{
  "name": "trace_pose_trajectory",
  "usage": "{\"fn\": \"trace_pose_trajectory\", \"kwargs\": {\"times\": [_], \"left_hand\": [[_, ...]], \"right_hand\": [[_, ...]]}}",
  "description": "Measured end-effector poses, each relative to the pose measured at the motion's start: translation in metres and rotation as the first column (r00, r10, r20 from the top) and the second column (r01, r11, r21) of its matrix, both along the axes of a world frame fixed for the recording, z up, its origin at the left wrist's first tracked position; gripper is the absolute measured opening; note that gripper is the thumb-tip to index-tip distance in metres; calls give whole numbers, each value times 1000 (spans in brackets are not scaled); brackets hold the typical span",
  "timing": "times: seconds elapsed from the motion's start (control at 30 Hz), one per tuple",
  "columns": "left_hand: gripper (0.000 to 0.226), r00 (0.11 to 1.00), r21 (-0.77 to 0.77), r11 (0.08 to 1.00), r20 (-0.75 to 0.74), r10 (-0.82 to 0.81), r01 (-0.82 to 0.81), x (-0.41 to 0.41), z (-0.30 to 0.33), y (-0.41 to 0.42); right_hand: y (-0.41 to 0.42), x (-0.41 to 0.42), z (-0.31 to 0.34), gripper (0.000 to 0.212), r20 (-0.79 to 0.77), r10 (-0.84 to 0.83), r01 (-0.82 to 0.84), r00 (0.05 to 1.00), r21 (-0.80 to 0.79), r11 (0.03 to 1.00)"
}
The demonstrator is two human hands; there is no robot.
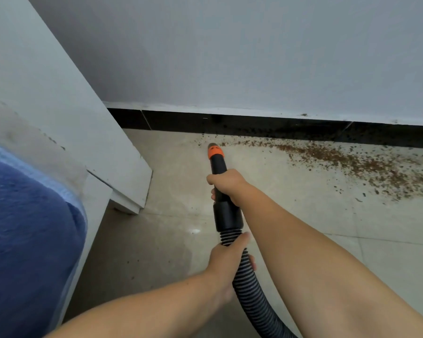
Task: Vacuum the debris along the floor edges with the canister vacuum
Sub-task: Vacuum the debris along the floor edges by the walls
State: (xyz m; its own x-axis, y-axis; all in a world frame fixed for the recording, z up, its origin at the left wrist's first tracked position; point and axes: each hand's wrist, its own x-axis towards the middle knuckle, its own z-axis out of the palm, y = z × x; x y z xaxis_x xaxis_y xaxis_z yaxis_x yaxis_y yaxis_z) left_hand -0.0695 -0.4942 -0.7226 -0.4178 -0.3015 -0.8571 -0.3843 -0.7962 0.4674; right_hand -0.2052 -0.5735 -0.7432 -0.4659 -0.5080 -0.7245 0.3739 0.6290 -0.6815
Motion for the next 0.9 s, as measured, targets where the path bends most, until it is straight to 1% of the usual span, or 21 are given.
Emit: {"fn": "trace_pose_trajectory", "kwargs": {"times": [0.23, 0.3, 0.43, 0.53, 0.63, 0.73, 0.9], "left_hand": [[25, 965, 6, 965, 13, -261, 261, -25, -1, 23], [22, 957, 14, 957, -3, -290, 290, -35, -1, 29], [19, 957, 14, 957, -29, -289, 289, -50, 2, 33], [21, 965, -16, 965, -5, -262, 261, -48, 1, 29], [24, 976, -29, 976, 30, -215, 215, -35, -2, 23], [25, 992, -34, 992, 40, -124, 125, -18, -6, 15], [26, 997, -90, 996, 74, 26, -19, -2, -7, -1]], "right_hand": [[59, -40, -3, 26, -13, -230, 230, 973, 24, 973], [74, -54, 0, 24, -25, -269, 270, 963, 36, 962], [84, -72, 5, 23, -27, -314, 315, 949, 45, 948], [75, -68, 7, 23, -39, -293, 295, 955, 46, 954], [57, -50, 3, 27, -26, -232, 233, 972, 23, 972], [33, -26, -3, 26, -8, -148, 148, 989, 3, 989], [-6, 3, -6, 27, 11, -4, 4, 1000, -14, 1000]]}}
